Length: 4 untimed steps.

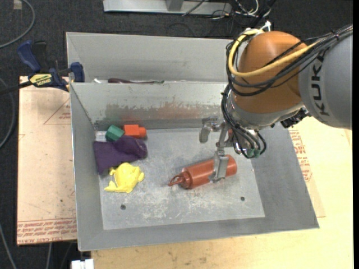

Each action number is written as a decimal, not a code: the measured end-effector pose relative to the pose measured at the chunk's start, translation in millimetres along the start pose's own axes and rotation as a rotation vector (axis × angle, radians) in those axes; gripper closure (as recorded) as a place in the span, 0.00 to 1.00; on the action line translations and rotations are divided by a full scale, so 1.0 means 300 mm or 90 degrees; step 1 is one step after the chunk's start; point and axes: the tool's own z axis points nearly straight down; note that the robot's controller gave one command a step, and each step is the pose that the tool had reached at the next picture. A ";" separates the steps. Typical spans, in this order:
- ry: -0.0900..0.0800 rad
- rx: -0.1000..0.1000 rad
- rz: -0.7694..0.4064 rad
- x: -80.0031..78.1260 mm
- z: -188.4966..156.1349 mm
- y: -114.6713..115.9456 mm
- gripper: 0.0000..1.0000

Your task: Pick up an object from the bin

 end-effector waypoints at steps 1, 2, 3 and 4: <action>-0.005 0.000 0.001 -0.004 -0.016 -0.001 0.00; -0.007 0.000 -0.055 0.005 0.076 0.012 0.00; -0.008 -0.001 -0.058 0.013 0.272 0.010 0.00; -0.008 -0.001 -0.084 0.015 0.420 -0.022 0.00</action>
Offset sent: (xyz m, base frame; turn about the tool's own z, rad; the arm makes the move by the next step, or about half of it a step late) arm -0.0148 0.0145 -0.1126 -0.3519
